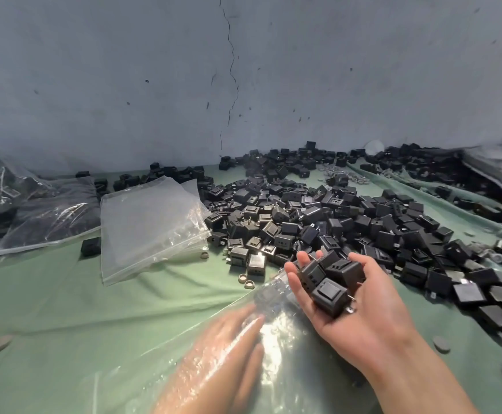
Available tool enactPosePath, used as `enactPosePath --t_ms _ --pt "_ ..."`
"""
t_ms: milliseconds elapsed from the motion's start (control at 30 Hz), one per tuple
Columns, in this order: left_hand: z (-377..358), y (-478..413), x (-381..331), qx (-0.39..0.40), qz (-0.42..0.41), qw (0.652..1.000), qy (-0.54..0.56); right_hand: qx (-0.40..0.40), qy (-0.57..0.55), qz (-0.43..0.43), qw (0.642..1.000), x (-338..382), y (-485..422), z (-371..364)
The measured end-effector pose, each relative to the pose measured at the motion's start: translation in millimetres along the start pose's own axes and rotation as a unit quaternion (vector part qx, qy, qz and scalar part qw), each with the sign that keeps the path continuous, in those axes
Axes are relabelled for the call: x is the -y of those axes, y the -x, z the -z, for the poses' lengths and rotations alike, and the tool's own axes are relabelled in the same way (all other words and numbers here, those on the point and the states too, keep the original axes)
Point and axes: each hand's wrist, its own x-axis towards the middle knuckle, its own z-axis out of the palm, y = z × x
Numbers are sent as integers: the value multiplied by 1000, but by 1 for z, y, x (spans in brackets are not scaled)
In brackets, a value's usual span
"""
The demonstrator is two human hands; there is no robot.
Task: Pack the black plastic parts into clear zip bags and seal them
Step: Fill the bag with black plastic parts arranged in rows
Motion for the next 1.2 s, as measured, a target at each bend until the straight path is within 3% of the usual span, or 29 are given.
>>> enactPosePath --t_ms 100,233,367,500,600,667,833,1033,1200 --pt "17 24 5 -7 -4 999 48 12 -18 -1 1000 -5 5 1" --pt "48 58 13 -154 51 976 142 46 -34 -5 998 -15 14 4" --pt "76 77 54 -131 248 932 230 69 -36 -16 997 -32 22 7" --pt "92 104 78 -302 297 882 208 82 -22 -48 995 -58 30 11" --pt "96 103 55 -362 259 868 218 105 -10 -79 991 -84 36 9" --pt "94 100 28 -349 214 890 201 118 -3 -101 988 -101 40 7" --pt "75 92 4 -190 155 953 177 160 10 -152 975 -137 47 3" --pt "71 96 18 -176 182 945 209 191 -3 -173 966 -150 55 0" --pt "89 112 31 -235 206 930 194 155 -22 -171 973 -149 62 -4"
